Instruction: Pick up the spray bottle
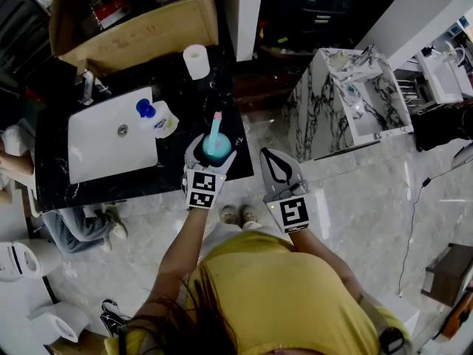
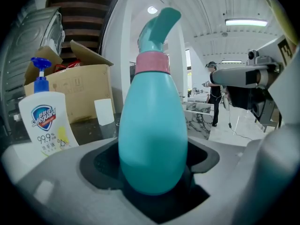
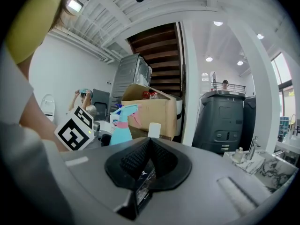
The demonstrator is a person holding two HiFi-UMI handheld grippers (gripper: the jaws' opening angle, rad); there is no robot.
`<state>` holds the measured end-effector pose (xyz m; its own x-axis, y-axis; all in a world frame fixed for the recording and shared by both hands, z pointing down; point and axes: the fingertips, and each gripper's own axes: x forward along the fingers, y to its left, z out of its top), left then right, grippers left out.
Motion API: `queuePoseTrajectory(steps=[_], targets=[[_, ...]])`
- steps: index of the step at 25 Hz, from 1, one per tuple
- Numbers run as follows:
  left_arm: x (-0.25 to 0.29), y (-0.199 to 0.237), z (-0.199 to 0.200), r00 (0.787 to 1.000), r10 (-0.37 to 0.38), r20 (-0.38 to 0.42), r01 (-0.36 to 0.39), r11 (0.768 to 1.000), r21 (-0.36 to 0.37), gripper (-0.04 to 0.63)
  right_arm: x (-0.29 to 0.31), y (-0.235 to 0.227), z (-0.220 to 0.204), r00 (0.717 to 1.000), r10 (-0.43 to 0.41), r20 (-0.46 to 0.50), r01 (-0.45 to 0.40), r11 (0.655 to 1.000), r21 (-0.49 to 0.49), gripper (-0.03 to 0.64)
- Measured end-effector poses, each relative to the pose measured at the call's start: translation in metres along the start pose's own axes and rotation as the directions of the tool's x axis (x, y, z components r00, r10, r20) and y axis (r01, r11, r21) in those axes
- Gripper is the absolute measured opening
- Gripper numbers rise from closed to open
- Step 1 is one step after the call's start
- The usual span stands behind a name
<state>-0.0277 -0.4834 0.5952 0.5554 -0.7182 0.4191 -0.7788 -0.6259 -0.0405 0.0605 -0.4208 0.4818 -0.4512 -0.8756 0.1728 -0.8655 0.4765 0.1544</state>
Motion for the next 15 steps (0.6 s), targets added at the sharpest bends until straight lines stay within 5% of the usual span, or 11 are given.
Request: queuePoseTrajectory(steps=[15], targets=[[-0.081,-0.003,0.089,0.993,0.043,0.114,-0.036,0.998,-0.058,0.402,-0.009,0.001,0.013,1.000,-0.015,0.023,0.015,1.000,0.001,0.000]])
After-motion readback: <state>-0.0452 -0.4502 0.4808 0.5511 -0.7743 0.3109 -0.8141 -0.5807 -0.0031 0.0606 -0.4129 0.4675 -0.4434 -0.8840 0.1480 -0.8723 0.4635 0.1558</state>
